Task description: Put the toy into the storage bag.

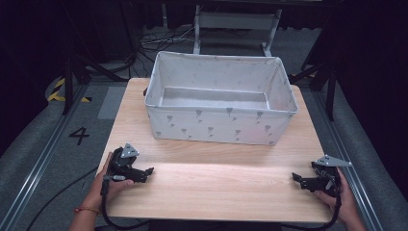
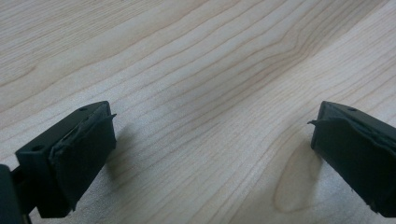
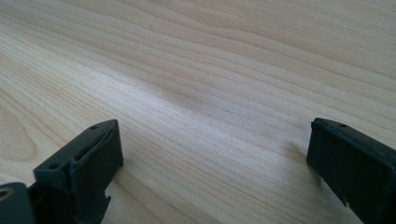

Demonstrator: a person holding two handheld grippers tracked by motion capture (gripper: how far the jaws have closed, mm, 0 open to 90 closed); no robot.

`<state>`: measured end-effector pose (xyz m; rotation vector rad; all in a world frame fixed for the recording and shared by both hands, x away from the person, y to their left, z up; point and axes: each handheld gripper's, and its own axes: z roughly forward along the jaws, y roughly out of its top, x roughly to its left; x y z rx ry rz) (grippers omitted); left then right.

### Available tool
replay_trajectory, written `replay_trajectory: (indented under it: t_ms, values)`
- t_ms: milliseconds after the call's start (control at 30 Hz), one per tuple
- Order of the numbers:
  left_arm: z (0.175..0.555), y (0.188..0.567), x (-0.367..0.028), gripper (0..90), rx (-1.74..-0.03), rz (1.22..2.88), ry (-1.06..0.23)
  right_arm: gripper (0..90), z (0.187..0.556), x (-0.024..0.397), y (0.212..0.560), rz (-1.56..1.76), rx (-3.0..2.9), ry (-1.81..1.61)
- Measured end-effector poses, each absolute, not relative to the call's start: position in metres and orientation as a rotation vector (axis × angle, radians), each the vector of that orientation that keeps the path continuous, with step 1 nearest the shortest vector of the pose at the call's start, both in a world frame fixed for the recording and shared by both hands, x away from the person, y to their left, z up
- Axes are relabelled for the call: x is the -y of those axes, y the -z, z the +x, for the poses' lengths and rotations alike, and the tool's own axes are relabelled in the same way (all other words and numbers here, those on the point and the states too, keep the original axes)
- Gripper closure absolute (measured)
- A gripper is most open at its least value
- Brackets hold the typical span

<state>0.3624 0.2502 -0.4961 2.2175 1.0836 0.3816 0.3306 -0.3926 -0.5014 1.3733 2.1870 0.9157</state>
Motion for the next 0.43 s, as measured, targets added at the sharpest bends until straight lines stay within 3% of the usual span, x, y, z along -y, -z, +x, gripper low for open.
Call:
replay_trajectory:
  t_ms: [433]
  values:
    - [0.3624, 0.4961, -0.2501, 0.2, -1.084, 2.217, -0.382, 2.9, 0.3309, 0.3926, 0.5015, 1.378, -2.186, -0.914]
